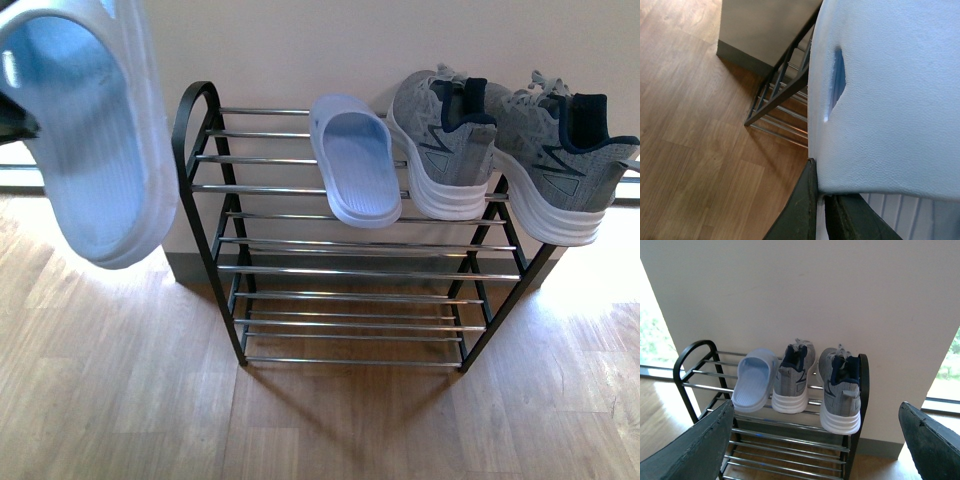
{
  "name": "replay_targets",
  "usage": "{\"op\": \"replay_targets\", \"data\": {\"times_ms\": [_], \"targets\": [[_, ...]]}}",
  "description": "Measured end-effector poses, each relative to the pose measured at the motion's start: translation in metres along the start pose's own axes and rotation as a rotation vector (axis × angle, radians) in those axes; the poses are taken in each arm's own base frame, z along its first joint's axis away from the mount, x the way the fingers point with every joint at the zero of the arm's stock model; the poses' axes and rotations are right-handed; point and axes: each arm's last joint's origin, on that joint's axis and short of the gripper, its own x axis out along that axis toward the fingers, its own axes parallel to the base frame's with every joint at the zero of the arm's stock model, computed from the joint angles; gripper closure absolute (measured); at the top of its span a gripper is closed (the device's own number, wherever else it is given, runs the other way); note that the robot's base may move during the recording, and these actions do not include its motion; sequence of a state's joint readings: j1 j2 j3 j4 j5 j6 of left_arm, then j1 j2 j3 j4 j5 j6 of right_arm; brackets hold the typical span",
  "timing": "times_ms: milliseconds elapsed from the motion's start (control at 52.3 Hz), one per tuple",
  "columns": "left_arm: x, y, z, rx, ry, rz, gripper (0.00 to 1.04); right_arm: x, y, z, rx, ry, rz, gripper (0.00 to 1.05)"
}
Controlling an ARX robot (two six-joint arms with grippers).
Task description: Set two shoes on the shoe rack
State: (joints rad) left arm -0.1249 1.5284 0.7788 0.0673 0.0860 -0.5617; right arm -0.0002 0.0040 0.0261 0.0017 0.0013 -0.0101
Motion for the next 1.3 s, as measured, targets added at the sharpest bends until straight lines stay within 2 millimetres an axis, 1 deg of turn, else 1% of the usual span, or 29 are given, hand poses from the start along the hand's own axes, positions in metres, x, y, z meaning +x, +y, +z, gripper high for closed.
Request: {"op": "replay_targets", "data": {"times_ms": [96, 210, 229, 306, 363, 439, 516, 783, 898, 993, 1127, 1299], "targets": [[0.017, -0.005, 0.007, 0.024, 0.044, -0.010, 1.03, 0.000, 0.000, 0.000, 0.000, 0.000, 0.000, 0.09], [0.043, -0.013, 0.019, 0.077, 0.108, -0.025, 1.03, 0.000, 0.000, 0.000, 0.000, 0.000, 0.000, 0.09], [0.045, -0.014, 0.019, 0.077, 0.111, -0.024, 1.03, 0.000, 0.000, 0.000, 0.000, 0.000, 0.000, 0.09], [0.064, -0.018, 0.025, 0.115, 0.140, -0.022, 1.03, 0.000, 0.000, 0.000, 0.000, 0.000, 0.000, 0.09], [0.083, -0.020, 0.031, 0.142, 0.167, -0.017, 1.03, 0.000, 0.000, 0.000, 0.000, 0.000, 0.000, 0.09], [0.100, -0.022, 0.036, 0.158, 0.185, -0.018, 1.03, 0.000, 0.000, 0.000, 0.000, 0.000, 0.000, 0.09], [0.125, -0.027, 0.043, 0.194, 0.206, -0.025, 1.03, 0.000, 0.000, 0.000, 0.000, 0.000, 0.000, 0.09], [0.169, -0.039, 0.061, 0.245, 0.215, -0.056, 1.03, 0.000, 0.000, 0.000, 0.000, 0.000, 0.000, 0.09], [0.188, -0.048, 0.062, 0.284, 0.227, -0.061, 1.03, 0.000, 0.000, 0.000, 0.000, 0.000, 0.000, 0.09], [0.200, -0.052, 0.060, 0.313, 0.240, -0.059, 1.03, 0.000, 0.000, 0.000, 0.000, 0.000, 0.000, 0.09], [0.220, -0.050, 0.051, 0.340, 0.264, -0.034, 1.03, 0.000, 0.000, 0.000, 0.000, 0.000, 0.000, 0.09], [0.234, -0.046, 0.047, 0.355, 0.274, -0.012, 1.03, 0.000, 0.000, 0.000, 0.000, 0.000, 0.000, 0.09]]}}
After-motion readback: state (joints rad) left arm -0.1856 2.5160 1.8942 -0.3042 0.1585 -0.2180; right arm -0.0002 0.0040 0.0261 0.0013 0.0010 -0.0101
